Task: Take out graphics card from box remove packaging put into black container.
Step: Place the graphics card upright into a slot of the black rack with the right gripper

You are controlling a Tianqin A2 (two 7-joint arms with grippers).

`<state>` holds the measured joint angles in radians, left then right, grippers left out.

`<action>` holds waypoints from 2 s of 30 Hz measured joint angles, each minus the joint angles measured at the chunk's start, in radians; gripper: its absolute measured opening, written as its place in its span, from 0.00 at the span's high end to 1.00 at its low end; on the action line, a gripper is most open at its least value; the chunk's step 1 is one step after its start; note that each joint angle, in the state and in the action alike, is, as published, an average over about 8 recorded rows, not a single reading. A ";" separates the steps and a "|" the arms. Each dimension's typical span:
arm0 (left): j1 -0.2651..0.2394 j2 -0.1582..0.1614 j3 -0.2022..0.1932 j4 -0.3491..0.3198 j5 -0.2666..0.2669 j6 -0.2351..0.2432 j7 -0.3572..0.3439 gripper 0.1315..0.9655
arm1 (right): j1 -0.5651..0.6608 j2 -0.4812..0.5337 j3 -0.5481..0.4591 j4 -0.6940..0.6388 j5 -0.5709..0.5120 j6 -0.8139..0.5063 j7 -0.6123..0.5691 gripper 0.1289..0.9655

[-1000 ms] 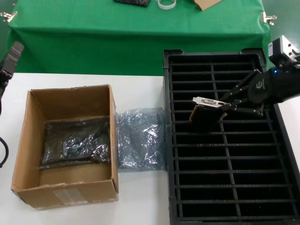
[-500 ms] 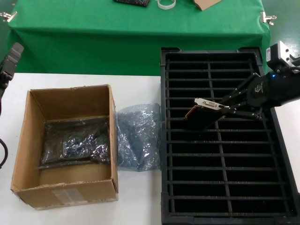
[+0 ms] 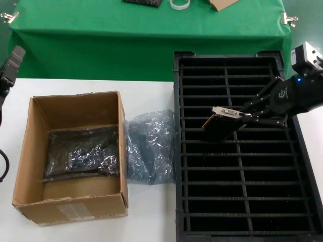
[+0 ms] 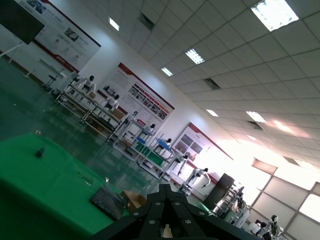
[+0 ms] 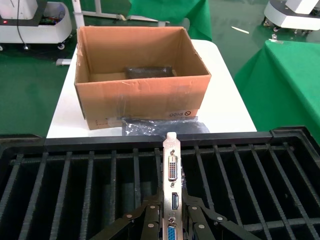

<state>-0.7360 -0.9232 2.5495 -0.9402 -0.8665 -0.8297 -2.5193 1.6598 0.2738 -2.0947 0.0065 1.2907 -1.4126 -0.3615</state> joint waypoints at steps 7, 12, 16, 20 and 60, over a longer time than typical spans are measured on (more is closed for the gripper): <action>0.017 -0.006 -0.014 -0.022 -0.012 0.008 0.025 0.99 | 0.006 0.003 -0.003 0.000 -0.004 -0.011 -0.011 0.92; 0.031 -0.012 -0.025 -0.039 -0.021 0.014 0.044 0.99 | 0.003 0.003 -0.003 0.000 -0.005 -0.011 -0.023 0.92; 0.041 -0.017 -0.034 -0.051 -0.028 0.020 0.061 0.99 | -0.002 0.002 -0.003 0.000 -0.006 -0.009 -0.032 0.92; 0.050 -0.021 -0.041 -0.063 -0.033 0.025 0.076 0.99 | -0.008 0.001 -0.004 -0.001 -0.007 -0.007 -0.041 0.92; 0.144 -0.059 -0.113 -0.167 -0.076 0.051 0.210 0.99 | -0.061 -0.068 -0.020 -0.003 -0.026 0.122 -0.086 0.92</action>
<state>-0.5923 -0.9820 2.4364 -1.1077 -0.9425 -0.7783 -2.3097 1.5988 0.2062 -2.1144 0.0036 1.2651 -1.2909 -0.4471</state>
